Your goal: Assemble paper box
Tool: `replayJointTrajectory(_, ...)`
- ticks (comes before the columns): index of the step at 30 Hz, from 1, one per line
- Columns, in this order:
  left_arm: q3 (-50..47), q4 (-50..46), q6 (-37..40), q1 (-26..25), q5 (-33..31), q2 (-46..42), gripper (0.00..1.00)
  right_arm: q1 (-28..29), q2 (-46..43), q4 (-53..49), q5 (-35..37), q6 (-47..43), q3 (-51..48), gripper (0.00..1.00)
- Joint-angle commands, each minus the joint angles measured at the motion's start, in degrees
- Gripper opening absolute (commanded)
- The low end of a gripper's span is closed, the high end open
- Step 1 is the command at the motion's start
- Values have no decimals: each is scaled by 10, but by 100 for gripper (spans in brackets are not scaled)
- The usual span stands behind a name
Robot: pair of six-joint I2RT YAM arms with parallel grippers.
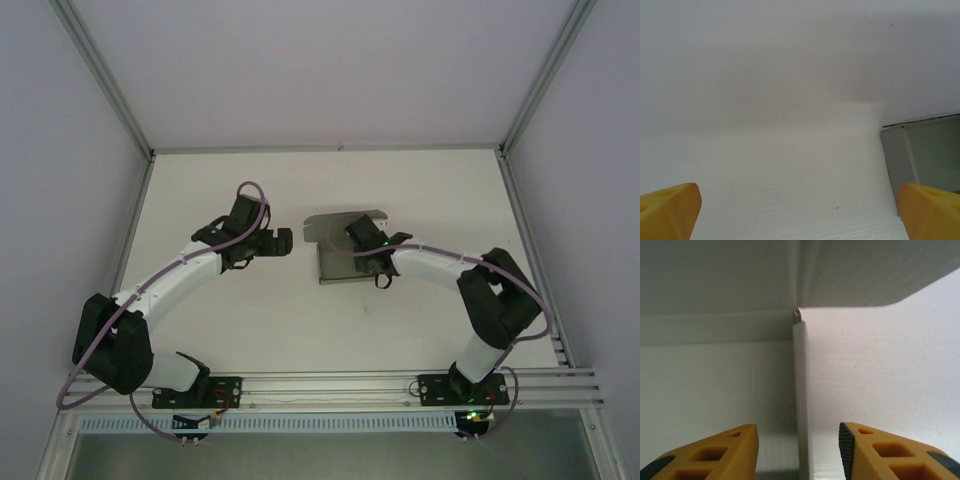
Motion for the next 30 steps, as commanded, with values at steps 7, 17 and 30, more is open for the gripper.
replayJointTrajectory(7,-1,4,50,-7,49,-30,100,-1,-146,15,0,-85,-45,73)
replayJointTrajectory(17,95,-43,261,-19,231,39,100,-149,-238,23,-310,-483,-7,100)
replayJointTrajectory(30,254,-157,395,-45,183,213,61,-205,15,-169,-395,-772,221,69)
